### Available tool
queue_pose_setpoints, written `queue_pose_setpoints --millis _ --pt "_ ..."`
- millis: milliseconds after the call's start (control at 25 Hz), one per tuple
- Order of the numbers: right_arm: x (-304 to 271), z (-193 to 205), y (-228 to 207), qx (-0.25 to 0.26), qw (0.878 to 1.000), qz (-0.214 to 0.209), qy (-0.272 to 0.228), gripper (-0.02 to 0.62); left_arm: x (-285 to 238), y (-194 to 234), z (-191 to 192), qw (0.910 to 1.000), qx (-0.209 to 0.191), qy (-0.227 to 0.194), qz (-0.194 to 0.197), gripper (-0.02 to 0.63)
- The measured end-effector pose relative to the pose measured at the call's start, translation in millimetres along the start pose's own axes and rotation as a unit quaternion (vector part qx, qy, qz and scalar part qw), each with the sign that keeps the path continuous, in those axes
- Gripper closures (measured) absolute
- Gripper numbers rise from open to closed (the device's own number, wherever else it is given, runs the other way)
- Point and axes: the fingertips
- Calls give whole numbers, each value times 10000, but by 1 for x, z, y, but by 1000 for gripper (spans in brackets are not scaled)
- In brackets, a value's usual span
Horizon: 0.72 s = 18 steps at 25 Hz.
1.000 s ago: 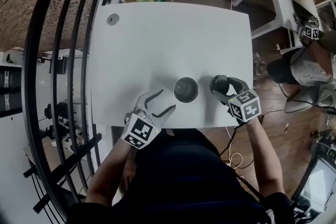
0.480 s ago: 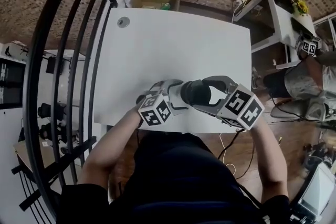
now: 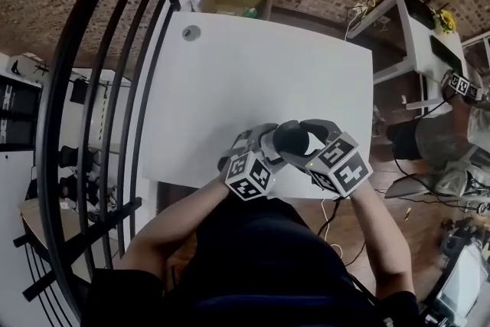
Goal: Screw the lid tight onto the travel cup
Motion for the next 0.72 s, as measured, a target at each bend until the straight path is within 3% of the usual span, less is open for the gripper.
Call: queue_pose_setpoints --millis 80,160,240,320,440,520,600,720 --pt "0 0 1 -99 9997 208 8 258 3 1 0 9979 418 -148 -465 225" --pt "1 -1 3 -109 9996 266 -22 258 6 -1 -2 9961 611 -292 -562 224" --pt "1 0 4 14 9997 234 -24 258 10 -3 -2 9987 322 -336 -229 222" --pt "1 -1 8 349 9993 70 -125 258 12 -2 2 9989 -302 -165 319 198" --pt "1 -7 16 1042 9938 -285 -260 258 3 -4 2 9876 -934 241 1240 189" --pt "0 -6 16 1394 9892 -411 -194 258 -2 -6 -2 9832 -1009 343 1484 199" --pt "0 -6 14 1346 9899 -401 -171 258 -3 -5 -5 9884 -792 183 1282 201" --pt "1 -3 12 672 9973 -122 -274 258 -3 -6 -7 9979 -365 -185 505 202"
Point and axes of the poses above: the fingertips, and each gripper's own axes: x backward along the fingers, y to its left, z out of its underside, and after that the axes turned 10 degrees about z, right-handed
